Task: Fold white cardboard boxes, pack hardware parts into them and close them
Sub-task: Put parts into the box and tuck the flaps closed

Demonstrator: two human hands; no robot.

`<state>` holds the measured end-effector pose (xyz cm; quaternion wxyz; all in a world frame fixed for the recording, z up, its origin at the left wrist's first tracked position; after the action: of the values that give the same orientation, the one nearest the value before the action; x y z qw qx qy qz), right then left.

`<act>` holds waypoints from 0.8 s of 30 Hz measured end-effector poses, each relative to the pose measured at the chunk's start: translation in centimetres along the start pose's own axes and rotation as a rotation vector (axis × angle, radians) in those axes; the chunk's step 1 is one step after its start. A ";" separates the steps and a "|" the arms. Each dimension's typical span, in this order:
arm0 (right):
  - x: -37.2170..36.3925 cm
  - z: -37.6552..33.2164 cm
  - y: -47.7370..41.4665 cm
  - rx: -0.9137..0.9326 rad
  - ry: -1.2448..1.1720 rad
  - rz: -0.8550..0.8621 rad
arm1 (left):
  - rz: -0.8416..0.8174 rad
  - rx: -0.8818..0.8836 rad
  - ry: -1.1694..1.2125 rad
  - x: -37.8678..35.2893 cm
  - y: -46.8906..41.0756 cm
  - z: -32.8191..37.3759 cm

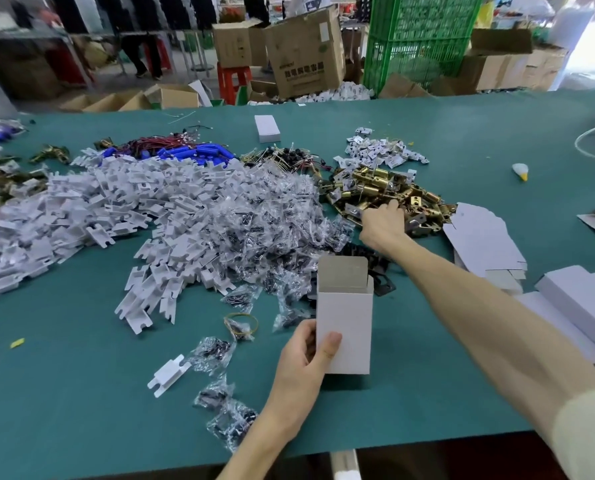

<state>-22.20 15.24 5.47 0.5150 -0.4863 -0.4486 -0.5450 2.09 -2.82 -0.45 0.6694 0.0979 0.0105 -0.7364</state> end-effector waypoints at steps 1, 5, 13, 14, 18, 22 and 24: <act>-0.2 0.3 0.6 0.006 -0.041 -0.011 | -0.001 -0.001 0.002 0.0 0.1 0.0; 0.0 2.1 3.0 -0.020 -0.270 -0.064 | -0.003 -0.030 -0.008 0.0 0.2 0.3; 4.4 5.8 12.4 -0.012 -1.111 -0.100 | -0.009 -0.057 -0.012 -0.2 0.9 0.7; 5.2 5.8 14.0 0.015 -1.203 -0.068 | -0.007 -0.065 -0.018 -0.2 1.0 0.8; 8.7 5.1 19.3 0.158 -1.336 0.125 | -0.030 -0.107 -0.027 -0.2 1.2 0.6; 10.3 3.6 21.4 0.277 -1.281 0.124 | -0.063 -0.137 -0.004 0.0 1.0 0.5; 10.3 2.6 21.5 0.263 -1.087 0.206 | -0.078 -0.160 0.005 0.1 0.9 0.6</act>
<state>-0.56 15.13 15.78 0.3168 -0.6698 -0.6636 -0.1028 2.88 -3.08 0.20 0.6459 0.0455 0.0750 -0.7584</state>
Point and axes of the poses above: each hand's wrist, its own y-axis away from the middle knuckle, its own x-axis out of the back of the hand, z = x × y, the point moved 2 cm from there along -y, towards the middle knuckle, and after that the axes turned 2 degrees about y, right-handed, at the moved point
